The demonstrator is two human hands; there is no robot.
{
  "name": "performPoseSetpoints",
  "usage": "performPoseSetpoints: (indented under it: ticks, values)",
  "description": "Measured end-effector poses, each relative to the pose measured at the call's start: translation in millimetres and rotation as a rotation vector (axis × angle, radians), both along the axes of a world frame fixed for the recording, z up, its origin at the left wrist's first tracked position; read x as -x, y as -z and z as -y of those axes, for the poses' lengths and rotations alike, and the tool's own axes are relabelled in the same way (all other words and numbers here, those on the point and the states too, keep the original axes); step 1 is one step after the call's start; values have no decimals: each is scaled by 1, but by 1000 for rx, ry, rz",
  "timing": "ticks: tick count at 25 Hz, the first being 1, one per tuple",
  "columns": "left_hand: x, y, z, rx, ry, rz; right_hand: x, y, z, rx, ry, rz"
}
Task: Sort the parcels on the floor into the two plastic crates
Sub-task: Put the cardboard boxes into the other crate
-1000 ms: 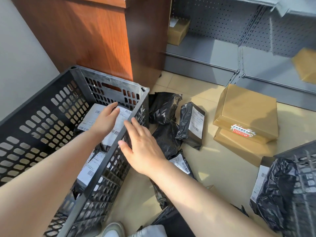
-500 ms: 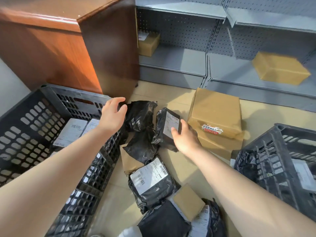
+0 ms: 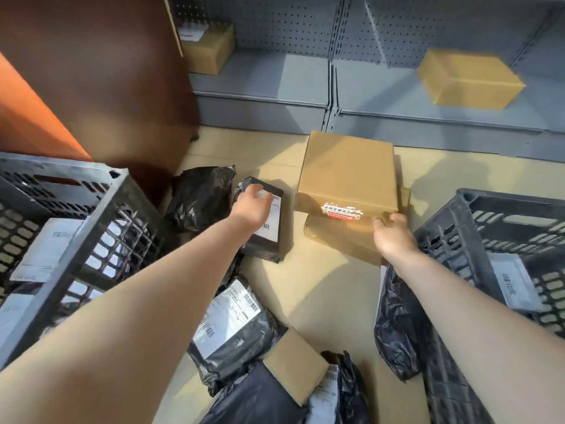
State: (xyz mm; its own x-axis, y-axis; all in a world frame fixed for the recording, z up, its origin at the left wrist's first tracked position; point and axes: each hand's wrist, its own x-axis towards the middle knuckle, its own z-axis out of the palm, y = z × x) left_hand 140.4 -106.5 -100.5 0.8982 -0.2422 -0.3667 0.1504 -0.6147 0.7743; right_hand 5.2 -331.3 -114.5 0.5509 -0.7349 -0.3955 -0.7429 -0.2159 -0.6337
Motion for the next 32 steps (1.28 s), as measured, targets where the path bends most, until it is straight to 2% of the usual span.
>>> performPoseSetpoints:
  ticks: [6, 15, 19, 23, 26, 29, 32]
  values:
    - [-2, 17, 66, 71, 111, -169, -15, 14, 48, -55, 44, 9]
    - [-3, 50, 100, 150, 40, -227, -22, 39, 75, -311, 10, 62]
    - [-11, 49, 90, 145, -11, -249, -21, 42, 74, -274, 40, 46]
    - [-9, 52, 81, 135, -31, -233, -25, 43, 67, -203, 167, 60]
    - [-6, 54, 72, 106, -80, -223, -23, 46, 65, -241, 229, 40]
    - [-3, 60, 59, 137, -119, -251, -18, 43, 56, -269, 179, 39]
    - [-2, 61, 50, 167, -126, -231, -17, 43, 48, -164, 143, 143]
